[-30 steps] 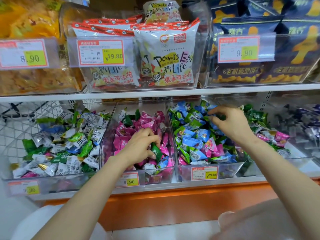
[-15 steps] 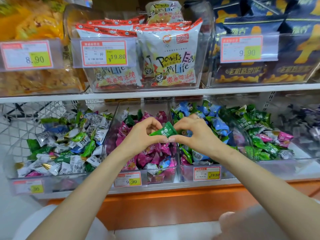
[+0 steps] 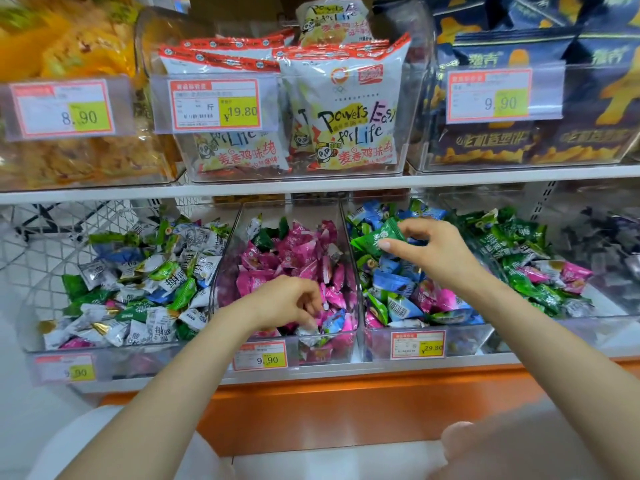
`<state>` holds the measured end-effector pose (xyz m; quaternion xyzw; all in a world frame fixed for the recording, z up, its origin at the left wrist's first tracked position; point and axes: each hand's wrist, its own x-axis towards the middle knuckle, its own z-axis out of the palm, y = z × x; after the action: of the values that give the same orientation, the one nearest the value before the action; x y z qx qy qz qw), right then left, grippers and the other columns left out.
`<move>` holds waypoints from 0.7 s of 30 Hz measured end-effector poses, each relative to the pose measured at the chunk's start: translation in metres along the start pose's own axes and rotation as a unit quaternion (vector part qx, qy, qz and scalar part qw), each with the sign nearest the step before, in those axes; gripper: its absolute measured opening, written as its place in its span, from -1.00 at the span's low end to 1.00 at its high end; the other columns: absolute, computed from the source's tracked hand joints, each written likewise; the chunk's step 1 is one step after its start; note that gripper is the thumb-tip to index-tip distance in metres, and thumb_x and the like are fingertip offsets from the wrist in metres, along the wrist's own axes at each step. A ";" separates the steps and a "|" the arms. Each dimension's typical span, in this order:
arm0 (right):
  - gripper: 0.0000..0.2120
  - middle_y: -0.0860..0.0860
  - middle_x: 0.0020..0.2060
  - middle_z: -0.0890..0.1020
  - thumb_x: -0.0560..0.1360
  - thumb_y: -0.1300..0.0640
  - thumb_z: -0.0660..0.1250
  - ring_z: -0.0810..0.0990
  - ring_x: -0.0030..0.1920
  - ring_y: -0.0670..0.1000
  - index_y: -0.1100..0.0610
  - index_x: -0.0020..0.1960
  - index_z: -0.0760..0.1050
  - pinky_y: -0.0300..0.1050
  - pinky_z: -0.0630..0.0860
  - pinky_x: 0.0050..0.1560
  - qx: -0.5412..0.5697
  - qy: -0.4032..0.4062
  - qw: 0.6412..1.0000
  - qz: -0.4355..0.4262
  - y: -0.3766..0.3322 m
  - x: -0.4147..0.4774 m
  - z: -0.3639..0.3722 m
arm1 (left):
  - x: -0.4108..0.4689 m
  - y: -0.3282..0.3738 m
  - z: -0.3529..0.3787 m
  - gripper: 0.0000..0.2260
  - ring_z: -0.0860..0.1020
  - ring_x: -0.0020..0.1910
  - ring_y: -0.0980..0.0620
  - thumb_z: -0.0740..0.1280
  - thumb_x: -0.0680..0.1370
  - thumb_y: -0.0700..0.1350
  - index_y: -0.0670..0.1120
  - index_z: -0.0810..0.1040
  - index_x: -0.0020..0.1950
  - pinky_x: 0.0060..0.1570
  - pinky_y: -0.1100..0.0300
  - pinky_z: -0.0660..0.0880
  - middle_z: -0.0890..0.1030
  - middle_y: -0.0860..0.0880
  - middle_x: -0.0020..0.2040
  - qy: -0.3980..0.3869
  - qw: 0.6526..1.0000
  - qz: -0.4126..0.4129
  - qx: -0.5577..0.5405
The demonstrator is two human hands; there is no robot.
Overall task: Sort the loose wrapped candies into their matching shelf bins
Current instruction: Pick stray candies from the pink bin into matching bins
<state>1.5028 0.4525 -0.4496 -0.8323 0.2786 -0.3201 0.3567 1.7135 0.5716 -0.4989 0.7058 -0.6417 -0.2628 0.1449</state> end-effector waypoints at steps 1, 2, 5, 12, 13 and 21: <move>-0.62 -0.05 -0.45 0.26 0.44 0.00 0.40 0.24 -0.41 -0.13 0.21 -0.35 0.34 -0.20 0.20 -0.28 -0.004 0.002 1.000 0.000 0.001 -0.001 0.000 | 0.001 -0.002 0.000 -0.81 0.48 -0.25 0.27 0.50 0.38 -0.13 -0.06 0.57 -0.07 -0.23 0.39 0.37 0.60 0.07 -0.15 -0.016 0.999 -0.004 0.037; -0.62 -0.06 -0.45 0.24 0.44 0.00 0.40 0.23 -0.41 -0.12 0.17 -0.37 0.32 -0.18 0.19 -0.28 -0.008 0.002 1.000 0.002 0.001 -0.002 0.000 | 0.002 -0.004 -0.001 -0.81 0.47 -0.23 0.25 0.50 0.39 -0.10 -0.06 0.59 -0.05 -0.24 0.36 0.36 0.59 0.08 -0.14 -0.025 0.997 -0.008 0.072; -0.61 -0.07 -0.44 0.24 0.44 0.01 0.41 0.23 -0.39 -0.11 0.05 -0.41 0.27 -0.15 0.18 -0.28 -0.023 0.003 1.000 0.002 0.001 -0.002 0.002 | 0.003 -0.003 -0.003 -0.84 0.49 -0.14 0.14 0.46 0.42 -0.04 -0.04 0.62 -0.04 -0.21 0.25 0.37 0.59 0.08 -0.10 -0.038 0.988 -0.019 0.148; -0.57 -0.06 -0.44 0.20 0.45 0.01 0.41 0.19 -0.40 -0.11 0.04 -0.43 0.22 -0.15 0.13 -0.30 -0.024 -0.001 1.000 0.003 0.000 -0.003 0.002 | 0.006 -0.003 -0.002 -0.95 0.57 -0.15 0.03 0.42 0.45 -0.09 0.03 0.59 -0.13 -0.18 0.11 0.54 0.58 0.11 -0.18 -0.063 0.980 -0.032 0.186; -0.57 -0.06 -0.44 0.20 0.45 0.01 0.40 0.18 -0.39 -0.11 0.05 -0.42 0.21 -0.14 0.12 -0.29 -0.023 -0.003 1.000 0.002 0.000 -0.003 0.002 | 0.005 -0.002 -0.004 -0.94 0.56 -0.24 0.05 0.42 0.45 -0.12 0.02 0.56 -0.15 -0.28 0.13 0.54 0.55 0.13 -0.22 -0.067 0.985 -0.037 0.153; -0.70 -0.18 -0.34 0.39 0.42 0.01 0.43 0.39 -0.24 -0.21 -0.12 -0.32 0.31 -0.29 0.32 -0.18 -0.012 -0.023 1.000 0.017 0.000 0.000 0.004 | -0.010 0.003 -0.027 -0.93 0.51 -0.30 0.28 0.41 0.47 -0.19 -0.09 0.55 -0.08 -0.22 0.45 0.43 0.55 0.05 -0.21 0.036 0.988 -0.021 -0.148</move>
<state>1.5055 0.4542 -0.4518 -0.8389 0.2883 -0.2915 0.3581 1.7257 0.5779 -0.4734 0.6986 -0.5752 -0.3323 0.2658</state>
